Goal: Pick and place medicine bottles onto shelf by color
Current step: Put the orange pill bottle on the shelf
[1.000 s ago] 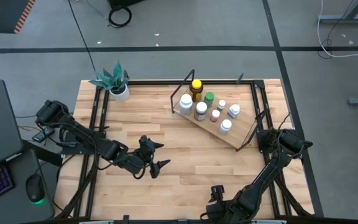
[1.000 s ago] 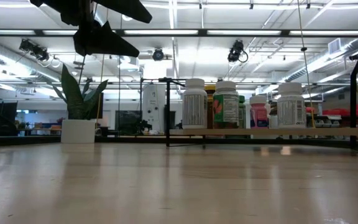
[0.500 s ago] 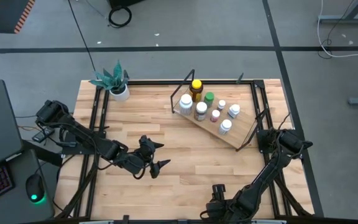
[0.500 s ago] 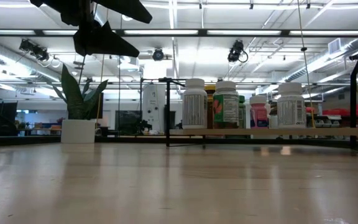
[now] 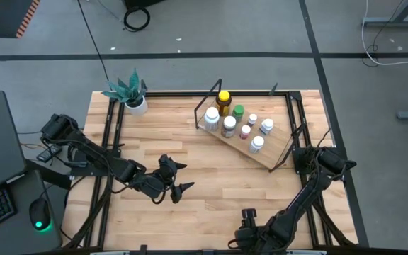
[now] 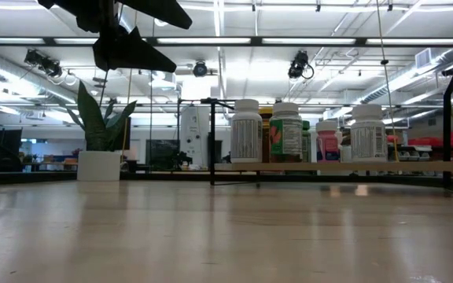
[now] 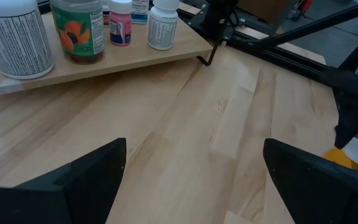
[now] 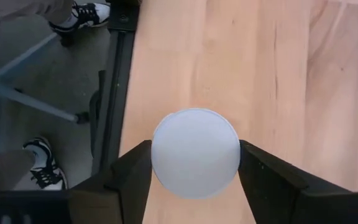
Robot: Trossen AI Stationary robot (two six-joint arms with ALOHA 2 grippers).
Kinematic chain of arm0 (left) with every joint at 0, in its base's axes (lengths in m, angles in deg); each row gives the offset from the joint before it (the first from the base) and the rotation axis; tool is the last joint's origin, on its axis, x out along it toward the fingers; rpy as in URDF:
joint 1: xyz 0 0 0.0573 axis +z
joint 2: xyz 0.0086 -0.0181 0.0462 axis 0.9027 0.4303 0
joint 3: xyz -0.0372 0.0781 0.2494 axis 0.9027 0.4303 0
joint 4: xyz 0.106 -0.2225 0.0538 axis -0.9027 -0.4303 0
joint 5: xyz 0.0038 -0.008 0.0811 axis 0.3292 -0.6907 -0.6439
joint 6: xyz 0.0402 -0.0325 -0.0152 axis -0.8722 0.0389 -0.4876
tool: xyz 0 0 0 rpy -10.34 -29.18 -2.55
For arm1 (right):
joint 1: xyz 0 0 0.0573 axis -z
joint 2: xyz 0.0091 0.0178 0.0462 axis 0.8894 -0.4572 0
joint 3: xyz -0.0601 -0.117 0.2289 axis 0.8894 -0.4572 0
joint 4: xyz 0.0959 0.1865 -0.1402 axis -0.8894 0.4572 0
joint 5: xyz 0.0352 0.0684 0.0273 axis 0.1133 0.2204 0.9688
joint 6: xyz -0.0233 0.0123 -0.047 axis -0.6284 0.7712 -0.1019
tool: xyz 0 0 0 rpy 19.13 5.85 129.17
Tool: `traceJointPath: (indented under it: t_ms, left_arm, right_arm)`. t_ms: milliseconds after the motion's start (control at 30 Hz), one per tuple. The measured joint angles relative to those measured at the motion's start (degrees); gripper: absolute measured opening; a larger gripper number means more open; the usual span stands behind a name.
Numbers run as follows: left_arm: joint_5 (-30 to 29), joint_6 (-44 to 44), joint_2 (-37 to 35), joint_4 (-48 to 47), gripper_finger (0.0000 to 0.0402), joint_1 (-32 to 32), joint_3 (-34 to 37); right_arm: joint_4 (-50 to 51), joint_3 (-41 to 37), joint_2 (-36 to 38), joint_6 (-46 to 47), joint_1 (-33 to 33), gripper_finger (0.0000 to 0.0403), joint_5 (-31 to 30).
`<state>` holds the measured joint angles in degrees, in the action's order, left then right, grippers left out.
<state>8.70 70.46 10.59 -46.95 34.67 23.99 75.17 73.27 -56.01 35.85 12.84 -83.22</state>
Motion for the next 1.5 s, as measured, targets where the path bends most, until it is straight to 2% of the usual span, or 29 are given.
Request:
traceJointPath:
  t_ms: [133, 333, 467, 667, 900, 1033, 1200, 1500]
  left_arm:
    - [0.0, 0.0, 0.0, 0.0, 0.0384, 0.0, 0.0]
    - [0.0, 0.0, 0.0, -0.1, 0.0384, 0.0, 0.0]
    - [0.0, 0.0, 0.0, -1.2, 0.0384, 0.0, 0.0]
    - [0.7, 0.0, 0.0, -2.6, 0.0384, 0.0, 0.0]
    - [0.9, 0.0, 0.0, -2.6, 0.0384, -0.9, 0.0]
    - [0.9, 0.0, 0.0, -2.6, 0.0384, -0.9, 0.0]
    - [0.9, -0.1, 0.0, -2.7, 0.0384, -0.9, 0.0]
    - [0.9, 0.6, 0.0, -6.5, 0.0384, -1.2, 0.0]
  right_arm:
    - [4.0, 0.6, 0.1, -0.3, 1.0, 0.0226, 0.2]
    - [21.4, 5.1, 0.0, -0.5, 4.6, 0.0225, 0.5]
    - [23.4, 5.2, 2.9, 0.7, 6.9, 0.0229, -1.1]
    - [25.8, 0.1, 12.2, 7.8, 9.9, 0.0224, -3.4]
    - [32.6, -9.2, 29.8, 20.0, 14.5, 0.0235, -3.9]
    - [36.0, -12.4, 36.4, 21.0, 17.7, 0.0231, -3.5]
    - [40.4, -15.5, 40.8, 21.2, 21.4, 0.0226, -3.6]
    - [40.8, -22.7, 50.1, 20.9, 28.3, 0.0237, -3.9]
